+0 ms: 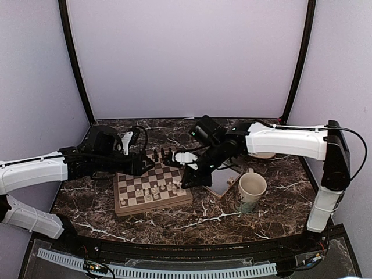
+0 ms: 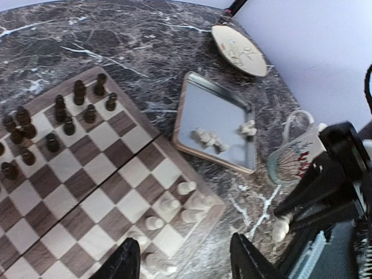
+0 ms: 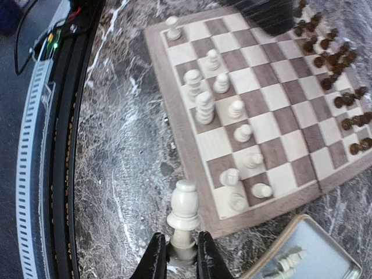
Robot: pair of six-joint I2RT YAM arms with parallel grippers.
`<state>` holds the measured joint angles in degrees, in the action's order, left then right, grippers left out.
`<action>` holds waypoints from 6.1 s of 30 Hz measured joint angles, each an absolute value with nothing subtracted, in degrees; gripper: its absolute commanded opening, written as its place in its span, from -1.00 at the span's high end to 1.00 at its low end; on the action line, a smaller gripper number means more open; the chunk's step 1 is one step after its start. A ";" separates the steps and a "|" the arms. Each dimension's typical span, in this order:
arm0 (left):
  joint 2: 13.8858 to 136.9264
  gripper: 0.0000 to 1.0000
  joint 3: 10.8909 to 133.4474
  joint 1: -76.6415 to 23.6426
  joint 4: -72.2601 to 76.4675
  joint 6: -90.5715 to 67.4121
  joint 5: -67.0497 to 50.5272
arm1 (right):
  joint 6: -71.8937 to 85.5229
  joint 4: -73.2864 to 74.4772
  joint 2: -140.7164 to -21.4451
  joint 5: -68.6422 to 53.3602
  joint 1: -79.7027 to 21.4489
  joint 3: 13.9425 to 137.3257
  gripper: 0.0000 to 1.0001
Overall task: Set up the chess pieces on the board
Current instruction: Pick up the item from the center of the board, then pass from the right arm to the left, then place the bishop on f1, then pick up the pawn from the storage box.
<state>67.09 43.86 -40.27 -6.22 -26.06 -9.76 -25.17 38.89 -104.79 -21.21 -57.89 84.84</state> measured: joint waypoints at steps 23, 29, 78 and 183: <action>84.71 0.24 45.08 -45.23 19.25 -44.25 -31.66 | -18.92 37.23 -102.96 -30.46 -51.00 85.49 0.77; 85.56 0.44 45.08 -45.28 21.76 -45.30 -33.19 | -18.92 37.23 -102.96 -30.65 -51.00 85.49 0.76; 94.15 0.76 67.44 -55.48 -38.24 1.28 -0.08 | -20.73 22.44 -87.53 -39.88 -29.78 59.00 0.28; 93.93 0.11 68.29 -48.95 -14.09 -6.17 -1.89 | -27.16 60.75 -117.40 -8.05 -33.80 91.29 0.46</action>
